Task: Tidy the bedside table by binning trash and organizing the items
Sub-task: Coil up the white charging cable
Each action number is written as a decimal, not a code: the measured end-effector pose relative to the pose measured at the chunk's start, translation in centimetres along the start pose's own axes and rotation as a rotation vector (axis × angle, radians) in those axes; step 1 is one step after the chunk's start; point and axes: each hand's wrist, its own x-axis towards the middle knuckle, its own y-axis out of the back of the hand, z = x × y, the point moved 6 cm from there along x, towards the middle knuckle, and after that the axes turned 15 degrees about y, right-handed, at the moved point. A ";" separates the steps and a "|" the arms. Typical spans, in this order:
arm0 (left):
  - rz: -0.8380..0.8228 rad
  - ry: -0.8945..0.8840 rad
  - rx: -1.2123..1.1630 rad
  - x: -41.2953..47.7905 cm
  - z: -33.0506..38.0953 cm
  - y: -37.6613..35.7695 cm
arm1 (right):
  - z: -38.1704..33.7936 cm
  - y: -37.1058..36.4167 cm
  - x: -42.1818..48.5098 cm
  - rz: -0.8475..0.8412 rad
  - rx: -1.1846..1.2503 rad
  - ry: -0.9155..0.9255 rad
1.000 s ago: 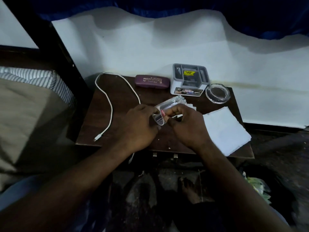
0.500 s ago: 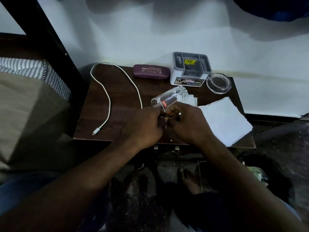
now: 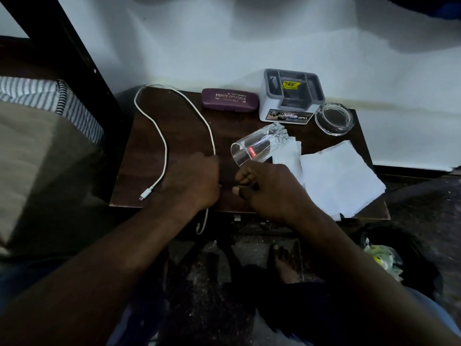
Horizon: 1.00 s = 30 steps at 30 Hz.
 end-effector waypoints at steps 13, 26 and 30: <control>-0.086 -0.011 -0.081 0.6 -0.3 -1.4 | -0.4 -1.2 -0.1 -0.078 -0.007 0.032; -0.098 0.242 -0.770 1.2 -0.7 1.2 | -0.8 -2.5 -0.4 -0.231 0.002 0.033; 0.037 0.213 -0.628 1.5 -1.6 2.4 | -0.8 -2.3 -0.3 -0.249 -0.061 0.031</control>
